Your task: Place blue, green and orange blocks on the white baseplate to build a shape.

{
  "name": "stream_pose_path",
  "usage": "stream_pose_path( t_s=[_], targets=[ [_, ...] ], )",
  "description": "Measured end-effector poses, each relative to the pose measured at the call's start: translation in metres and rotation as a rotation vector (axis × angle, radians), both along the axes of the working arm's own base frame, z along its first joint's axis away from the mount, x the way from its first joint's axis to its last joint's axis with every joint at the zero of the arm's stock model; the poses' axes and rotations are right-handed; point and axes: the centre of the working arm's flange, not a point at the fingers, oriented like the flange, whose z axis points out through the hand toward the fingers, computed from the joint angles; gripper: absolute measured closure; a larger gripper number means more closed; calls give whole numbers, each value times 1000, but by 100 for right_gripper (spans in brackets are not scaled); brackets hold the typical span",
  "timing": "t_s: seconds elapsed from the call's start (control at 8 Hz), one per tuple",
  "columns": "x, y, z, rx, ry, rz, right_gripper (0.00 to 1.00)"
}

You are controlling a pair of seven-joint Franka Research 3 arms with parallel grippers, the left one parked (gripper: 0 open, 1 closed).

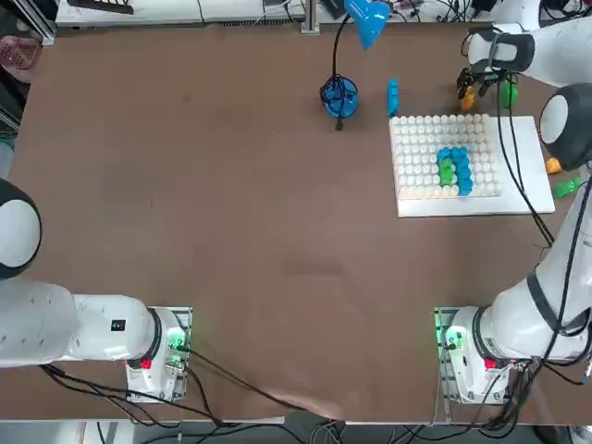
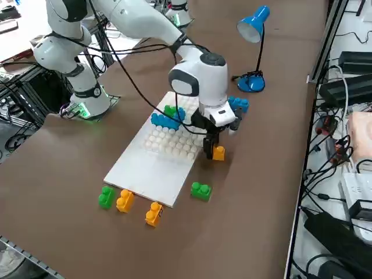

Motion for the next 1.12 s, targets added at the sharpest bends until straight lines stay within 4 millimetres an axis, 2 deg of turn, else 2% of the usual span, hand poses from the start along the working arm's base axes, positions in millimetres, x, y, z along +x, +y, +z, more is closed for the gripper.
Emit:
stream_pose_path(
  t_s=[0.12,0.38,0.62,0.75,0.88,1.12],
  targets=[
    [3,-1,-2,-1,-1,10,18],
    [7,-1,-7,-2,-1,24,22],
    [7,-1,-8,-2,1,31,34],
    [8,0,-7,-2,0,39,56],
    [9,2,-6,0,-3,45,65],
    [11,5,-4,3,-8,61,65]
  ],
)
